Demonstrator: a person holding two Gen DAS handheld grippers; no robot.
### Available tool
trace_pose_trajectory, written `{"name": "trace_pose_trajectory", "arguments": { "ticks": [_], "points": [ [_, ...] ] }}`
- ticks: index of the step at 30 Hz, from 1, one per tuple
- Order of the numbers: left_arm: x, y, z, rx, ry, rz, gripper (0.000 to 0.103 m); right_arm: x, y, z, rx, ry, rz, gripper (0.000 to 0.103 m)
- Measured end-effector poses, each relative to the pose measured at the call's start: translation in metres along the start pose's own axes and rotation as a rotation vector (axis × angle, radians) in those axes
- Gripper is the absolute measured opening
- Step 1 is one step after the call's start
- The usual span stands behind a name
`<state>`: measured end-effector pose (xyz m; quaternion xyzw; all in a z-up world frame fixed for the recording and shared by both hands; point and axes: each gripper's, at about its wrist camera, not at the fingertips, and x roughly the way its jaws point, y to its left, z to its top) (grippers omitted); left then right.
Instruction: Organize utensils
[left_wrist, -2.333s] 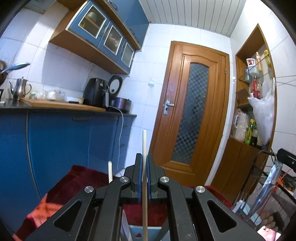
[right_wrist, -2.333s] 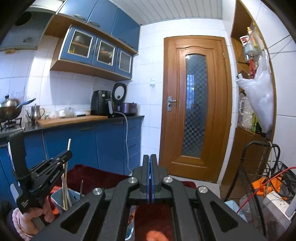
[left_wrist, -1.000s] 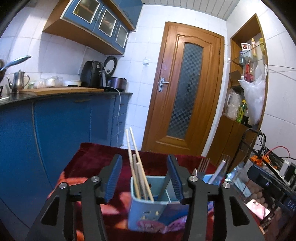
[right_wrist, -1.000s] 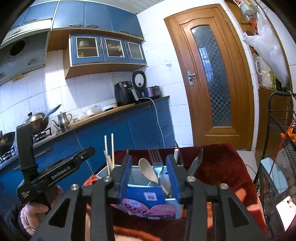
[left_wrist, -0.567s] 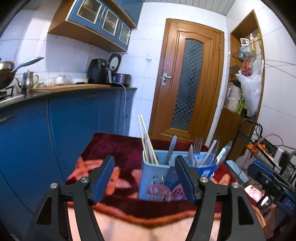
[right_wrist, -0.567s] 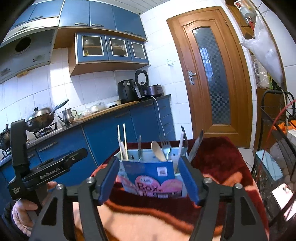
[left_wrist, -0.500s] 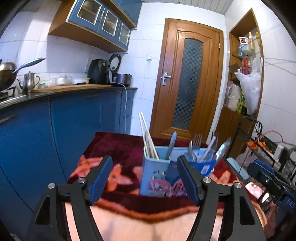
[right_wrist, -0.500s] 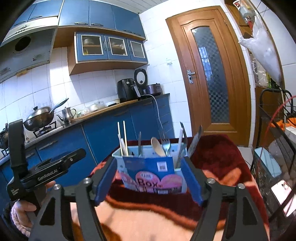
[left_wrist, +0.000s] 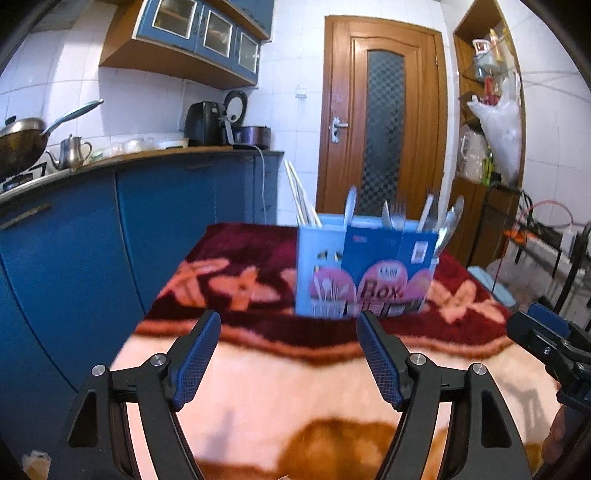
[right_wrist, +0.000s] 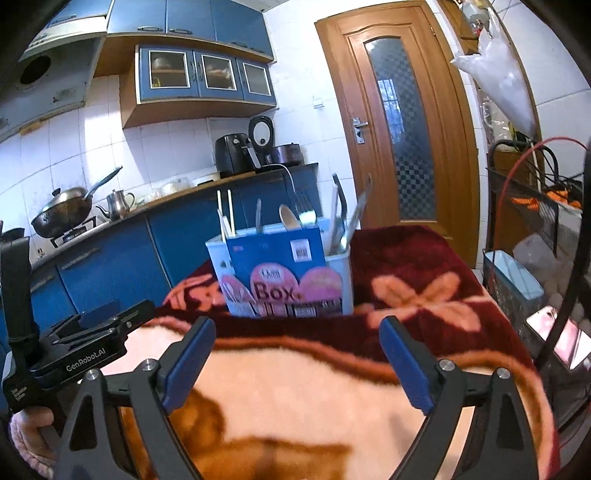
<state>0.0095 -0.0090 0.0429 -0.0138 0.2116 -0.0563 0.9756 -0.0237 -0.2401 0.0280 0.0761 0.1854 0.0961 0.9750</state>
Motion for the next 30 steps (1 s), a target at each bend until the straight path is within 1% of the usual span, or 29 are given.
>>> {"name": "trace_pose_trajectory", "arguments": {
  "ticks": [2,4,9,18,30],
  "points": [
    [0.001,-0.003,-0.009,0.017,0.007,0.007,0.077,-0.001,-0.003,-0.010,0.015,-0.001,0.011,0.093],
    [0.001,-0.004,-0.014,0.019,0.006,0.022,0.077,-0.002,-0.005,-0.018,0.024,-0.002,0.004,0.093],
    [0.003,-0.004,-0.024,0.004,-0.013,0.052,0.077,-0.001,-0.005,-0.033,-0.020,-0.015,-0.078,0.093],
    [0.006,-0.003,-0.031,-0.016,-0.004,0.064,0.077,-0.002,-0.001,-0.036,-0.048,-0.037,-0.098,0.093],
    [0.007,-0.004,-0.032,-0.009,-0.008,0.073,0.077,-0.003,-0.005,-0.036,-0.030,-0.038,-0.095,0.093]
  ]
}}
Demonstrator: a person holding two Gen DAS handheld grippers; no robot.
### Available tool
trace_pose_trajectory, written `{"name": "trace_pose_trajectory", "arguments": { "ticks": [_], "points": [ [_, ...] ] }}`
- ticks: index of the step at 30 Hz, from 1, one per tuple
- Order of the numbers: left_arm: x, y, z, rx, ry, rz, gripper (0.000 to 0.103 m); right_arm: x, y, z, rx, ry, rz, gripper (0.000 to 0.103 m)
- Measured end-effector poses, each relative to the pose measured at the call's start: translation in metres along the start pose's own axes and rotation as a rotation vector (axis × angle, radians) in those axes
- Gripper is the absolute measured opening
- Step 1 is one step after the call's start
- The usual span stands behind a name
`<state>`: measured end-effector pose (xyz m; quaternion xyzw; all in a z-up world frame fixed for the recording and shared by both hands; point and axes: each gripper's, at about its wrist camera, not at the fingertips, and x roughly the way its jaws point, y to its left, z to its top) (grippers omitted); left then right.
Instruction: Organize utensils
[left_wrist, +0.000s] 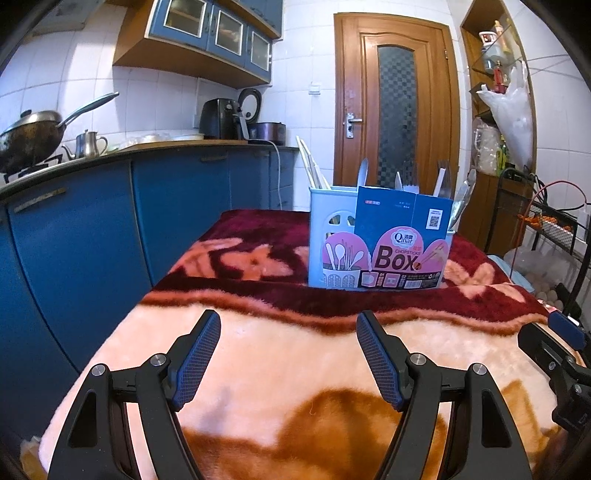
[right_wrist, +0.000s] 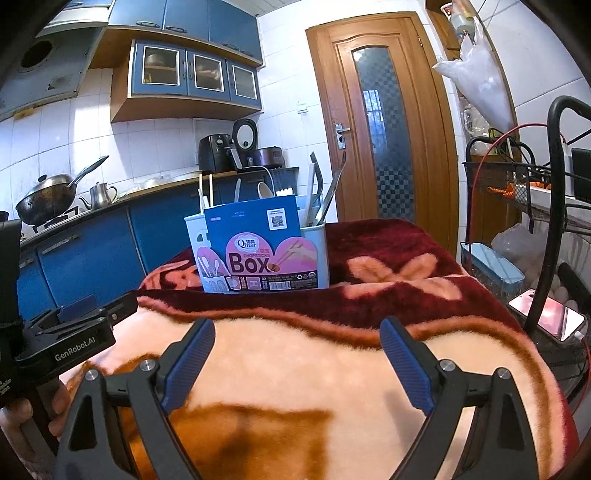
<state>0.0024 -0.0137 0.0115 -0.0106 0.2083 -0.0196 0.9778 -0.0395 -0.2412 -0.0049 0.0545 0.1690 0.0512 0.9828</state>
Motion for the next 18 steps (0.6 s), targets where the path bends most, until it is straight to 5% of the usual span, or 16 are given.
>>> {"name": "trace_pose_trajectory", "arguments": {
  "ticks": [18],
  "points": [
    [0.0003,-0.0005,-0.0013,0.000,-0.003,-0.002,0.077,0.0000,-0.0002,0.0000,0.001,0.001,0.001,0.093]
  ]
}}
